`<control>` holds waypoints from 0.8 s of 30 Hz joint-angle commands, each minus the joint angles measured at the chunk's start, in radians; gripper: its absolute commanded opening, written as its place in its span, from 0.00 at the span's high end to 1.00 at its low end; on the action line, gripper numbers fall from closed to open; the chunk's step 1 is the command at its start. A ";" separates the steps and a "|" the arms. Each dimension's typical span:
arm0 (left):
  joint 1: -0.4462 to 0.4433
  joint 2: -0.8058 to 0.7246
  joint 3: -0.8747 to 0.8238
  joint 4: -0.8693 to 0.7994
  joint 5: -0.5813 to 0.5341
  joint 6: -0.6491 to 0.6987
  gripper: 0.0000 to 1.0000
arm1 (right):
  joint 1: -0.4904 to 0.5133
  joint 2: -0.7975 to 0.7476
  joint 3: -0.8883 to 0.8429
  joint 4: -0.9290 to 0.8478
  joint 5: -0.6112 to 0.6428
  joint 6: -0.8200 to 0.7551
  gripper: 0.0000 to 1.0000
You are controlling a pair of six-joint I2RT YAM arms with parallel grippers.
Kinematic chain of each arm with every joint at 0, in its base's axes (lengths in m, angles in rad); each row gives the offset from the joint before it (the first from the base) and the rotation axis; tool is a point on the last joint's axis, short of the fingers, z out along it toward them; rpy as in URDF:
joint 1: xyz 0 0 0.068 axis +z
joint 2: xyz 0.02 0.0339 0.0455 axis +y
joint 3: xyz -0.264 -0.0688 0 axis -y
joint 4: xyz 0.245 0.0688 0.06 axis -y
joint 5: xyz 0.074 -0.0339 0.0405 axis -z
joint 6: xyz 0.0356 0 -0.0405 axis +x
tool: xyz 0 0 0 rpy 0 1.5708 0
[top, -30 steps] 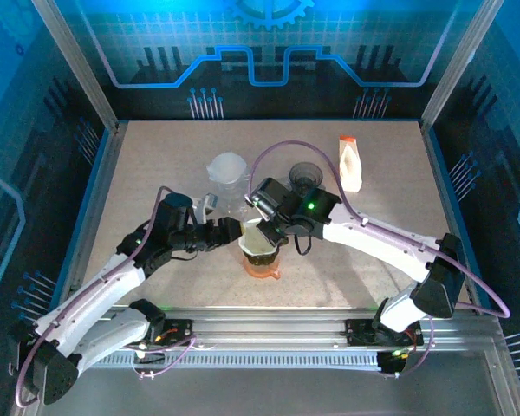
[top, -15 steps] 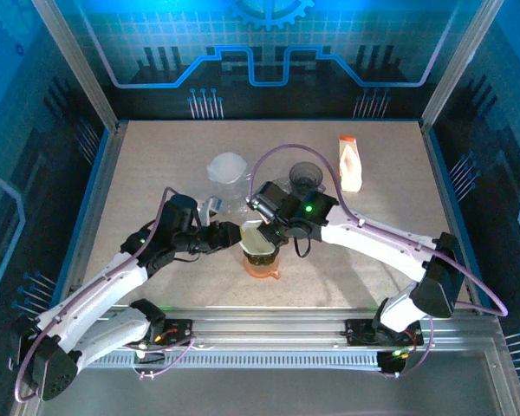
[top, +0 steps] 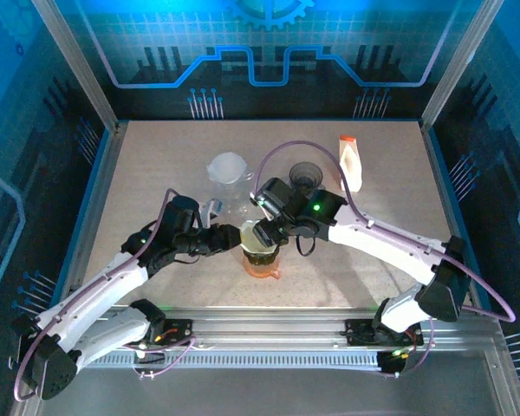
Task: Place the coffee filter in the dripper
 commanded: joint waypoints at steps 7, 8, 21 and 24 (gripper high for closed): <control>-0.011 -0.003 -0.006 -0.031 -0.013 0.021 0.61 | -0.041 0.035 -0.023 0.000 -0.131 0.029 0.36; -0.013 -0.003 -0.007 -0.031 -0.014 0.022 0.61 | -0.040 0.041 -0.020 0.001 -0.137 0.026 0.36; -0.013 -0.004 -0.018 -0.015 -0.013 0.010 0.60 | -0.041 0.120 -0.014 0.001 -0.132 0.023 0.36; -0.014 -0.016 -0.021 -0.002 -0.021 -0.004 0.56 | -0.041 0.128 -0.021 0.008 -0.126 0.021 0.36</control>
